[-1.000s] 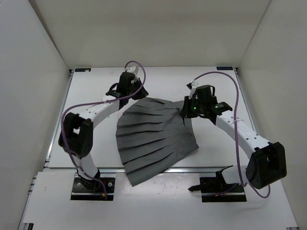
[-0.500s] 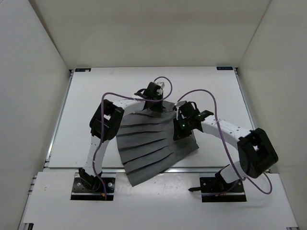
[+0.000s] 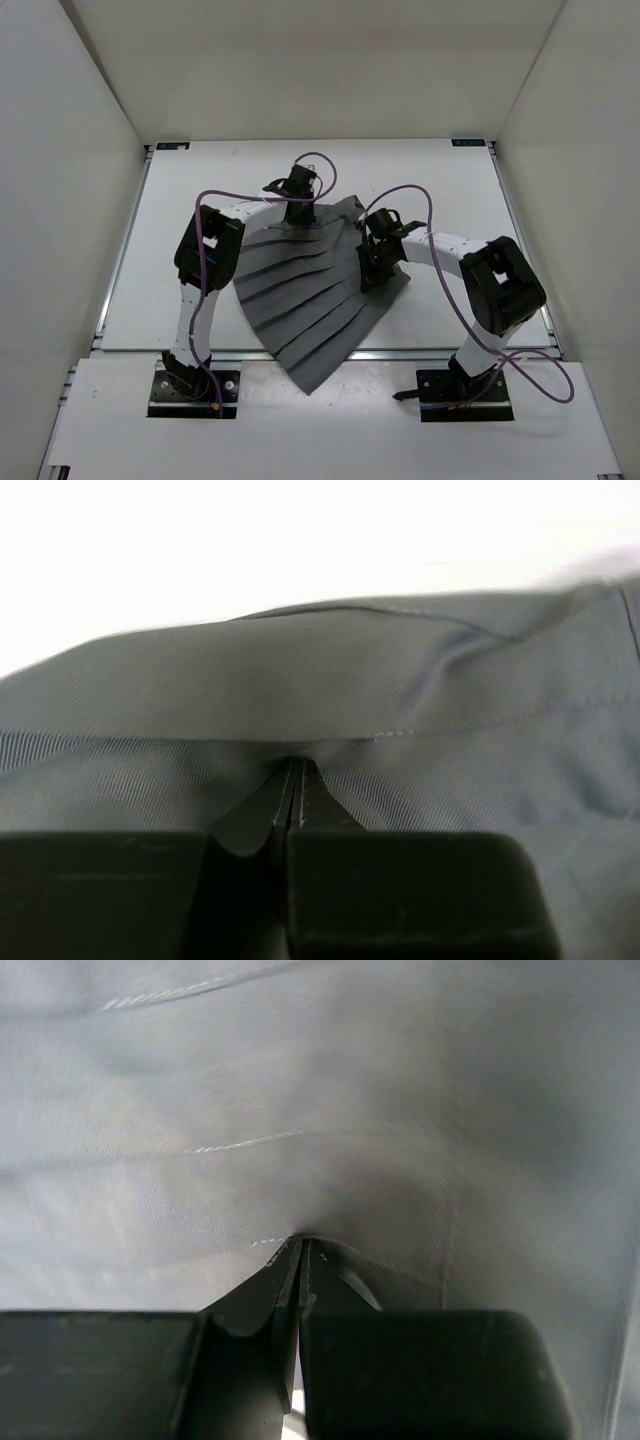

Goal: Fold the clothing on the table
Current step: Flatten the skirt out

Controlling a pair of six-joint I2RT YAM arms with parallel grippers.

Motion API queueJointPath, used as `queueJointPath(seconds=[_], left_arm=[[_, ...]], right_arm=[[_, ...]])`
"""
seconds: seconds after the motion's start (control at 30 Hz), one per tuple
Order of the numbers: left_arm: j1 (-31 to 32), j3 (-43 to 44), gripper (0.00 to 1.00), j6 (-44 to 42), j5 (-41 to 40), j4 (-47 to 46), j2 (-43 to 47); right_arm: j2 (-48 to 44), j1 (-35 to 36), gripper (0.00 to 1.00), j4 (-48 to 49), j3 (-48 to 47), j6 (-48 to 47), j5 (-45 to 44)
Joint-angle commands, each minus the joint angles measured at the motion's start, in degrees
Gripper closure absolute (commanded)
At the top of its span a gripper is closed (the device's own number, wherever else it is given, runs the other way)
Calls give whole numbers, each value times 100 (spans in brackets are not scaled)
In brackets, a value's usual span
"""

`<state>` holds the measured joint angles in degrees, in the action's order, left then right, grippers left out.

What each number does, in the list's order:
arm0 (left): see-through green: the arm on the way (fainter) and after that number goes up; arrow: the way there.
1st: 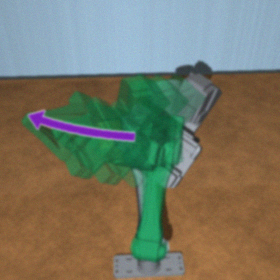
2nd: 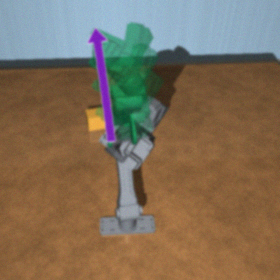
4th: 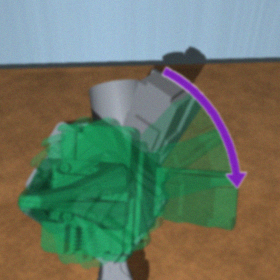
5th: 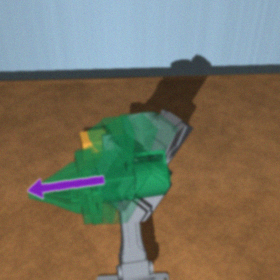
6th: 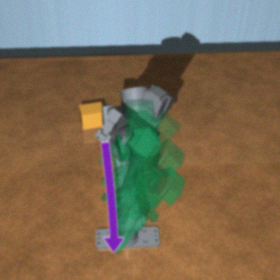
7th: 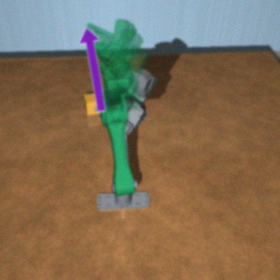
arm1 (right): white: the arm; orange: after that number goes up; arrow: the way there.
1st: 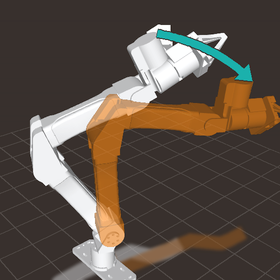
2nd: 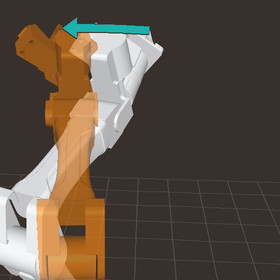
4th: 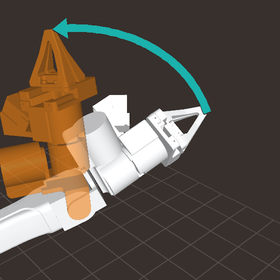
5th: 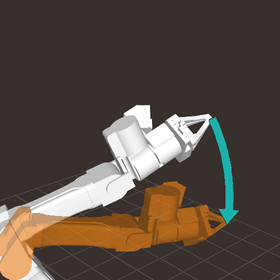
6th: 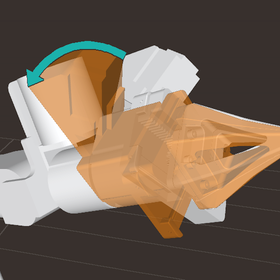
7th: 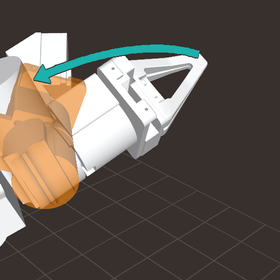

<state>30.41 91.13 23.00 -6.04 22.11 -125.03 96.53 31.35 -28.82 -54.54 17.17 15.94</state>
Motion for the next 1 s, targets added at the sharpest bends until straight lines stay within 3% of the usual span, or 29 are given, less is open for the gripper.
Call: queueJointPath(seconds=[0.0, 0.23, 0.4, 0.43, 0.53, 0.6, 0.63, 0.67, 0.73, 0.8, 0.97], left_arm=[[-281, -577, 100, 28, -617, 584, 382], [-440, -2080, 100, 503, -336, 356, 1375], [-115, -2241, 98, 512, -161, 496, 1832], [-123, -2171, 94, 469, -117, 531, 1868], [-45, -1741, 59, 425, 103, 549, 2140], [-140, -1363, 33, 275, 103, 505, 2298], [-167, -1300, 27, 214, 147, 461, 2325], [-254, -1169, 19, 91, 173, 339, 2343], [-456, -1045, 13, -41, 357, -55, 2308], [-606, -835, 10, -103, 454, -215, 2133], [-993, -368, 12, -357, 788, -584, 1412]], right_arm=[[313, -383, 100, -151, -345, -337, -794], [1121, -1307, 100, -316, -1575, -775, -900], [1158, -1299, 100, -423, -2059, -944, -682], [1097, -1307, 100, -458, -2226, -891, -428], [772, -1517, 94, -336, -2639, -637, 371], [596, -1771, 75, -108, -2903, -383, 872], [464, -1991, 68, -46, -2956, -355, 1032], [428, -2045, 54, 59, -3026, -302, 1086], [349, -2273, 33, 113, -3097, -424, 825], [489, -2370, 27, -27, -3307, -626, 507], [1051, -2511, 30, -37, -3317, -672, 383]])
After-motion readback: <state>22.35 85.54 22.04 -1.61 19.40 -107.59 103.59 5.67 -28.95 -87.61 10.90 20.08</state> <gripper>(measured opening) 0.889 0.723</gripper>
